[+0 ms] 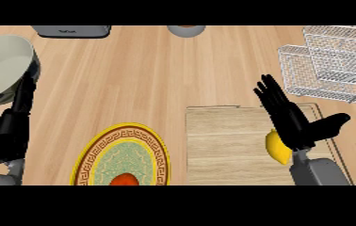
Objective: Pick the lemon from the tray and place it in the tiered basket
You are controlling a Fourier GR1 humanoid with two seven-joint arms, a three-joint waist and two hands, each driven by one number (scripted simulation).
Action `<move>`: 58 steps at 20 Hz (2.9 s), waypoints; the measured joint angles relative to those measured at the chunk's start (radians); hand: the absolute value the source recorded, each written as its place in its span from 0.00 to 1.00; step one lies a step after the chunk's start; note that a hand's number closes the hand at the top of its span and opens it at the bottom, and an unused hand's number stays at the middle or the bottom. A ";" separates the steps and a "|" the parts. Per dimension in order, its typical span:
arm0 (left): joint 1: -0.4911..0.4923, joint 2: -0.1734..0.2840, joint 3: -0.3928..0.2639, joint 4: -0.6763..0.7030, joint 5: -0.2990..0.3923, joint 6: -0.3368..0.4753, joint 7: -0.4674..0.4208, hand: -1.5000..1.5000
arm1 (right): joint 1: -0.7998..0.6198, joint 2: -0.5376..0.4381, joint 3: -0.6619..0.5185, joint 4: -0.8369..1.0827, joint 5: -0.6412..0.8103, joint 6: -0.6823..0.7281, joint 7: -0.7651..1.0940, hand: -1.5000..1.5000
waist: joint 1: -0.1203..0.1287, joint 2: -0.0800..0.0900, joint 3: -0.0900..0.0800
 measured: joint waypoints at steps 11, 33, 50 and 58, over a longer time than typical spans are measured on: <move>-0.087 -0.196 -0.127 -0.050 0.039 -0.021 0.076 0.50 | -0.105 -0.164 -0.251 0.110 -0.358 0.338 0.046 0.00 | -0.032 0.006 0.015; -0.147 -0.288 -0.187 -0.038 -0.001 0.011 0.168 0.50 | -0.160 -0.715 -0.502 -0.186 -0.098 0.972 0.124 0.00 | -0.034 -0.009 0.012; -0.132 -0.319 -0.155 -0.054 -0.048 -0.033 0.177 0.50 | 0.002 -0.527 -0.385 -0.696 0.430 0.945 0.129 0.00 | -0.013 -0.002 0.010; -0.116 -0.340 -0.139 -0.084 -0.079 -0.049 0.194 0.50 | 0.045 -0.518 -0.314 -0.740 0.557 0.955 0.161 0.00 | -0.011 -0.002 0.010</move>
